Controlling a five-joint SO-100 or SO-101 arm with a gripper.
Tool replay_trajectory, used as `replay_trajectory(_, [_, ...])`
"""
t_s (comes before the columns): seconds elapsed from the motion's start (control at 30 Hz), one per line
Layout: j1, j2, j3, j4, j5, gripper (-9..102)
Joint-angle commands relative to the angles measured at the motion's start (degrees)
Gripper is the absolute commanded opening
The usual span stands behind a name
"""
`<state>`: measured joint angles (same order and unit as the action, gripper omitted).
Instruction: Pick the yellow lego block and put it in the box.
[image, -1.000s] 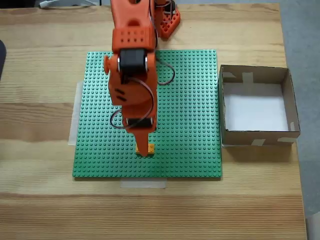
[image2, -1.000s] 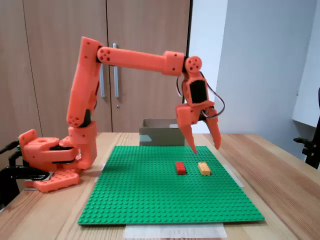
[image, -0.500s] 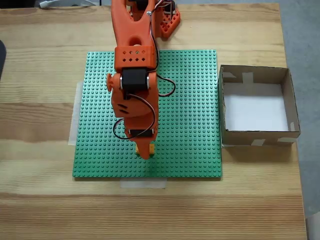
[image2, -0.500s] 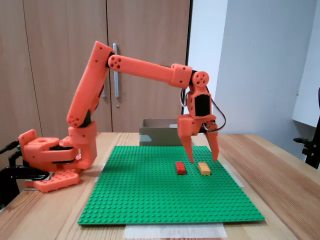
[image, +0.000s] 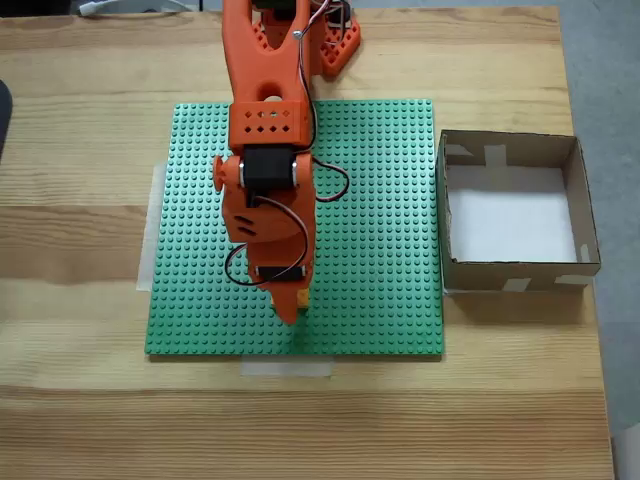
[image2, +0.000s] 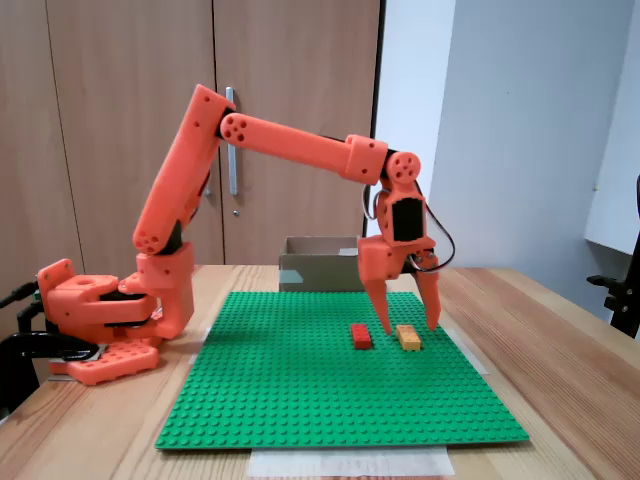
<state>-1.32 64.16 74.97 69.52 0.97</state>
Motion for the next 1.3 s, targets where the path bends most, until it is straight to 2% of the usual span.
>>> replay_trajectory(0.0, [0.3, 0.2, -2.2, -0.7, -0.6, 25])
replay_trajectory(0.67, [0.4, -1.0, -2.2, -1.6, -1.2, 22])
replay_trajectory(1.27, [0.4, -1.0, -2.9, -1.0, -2.5, 11])
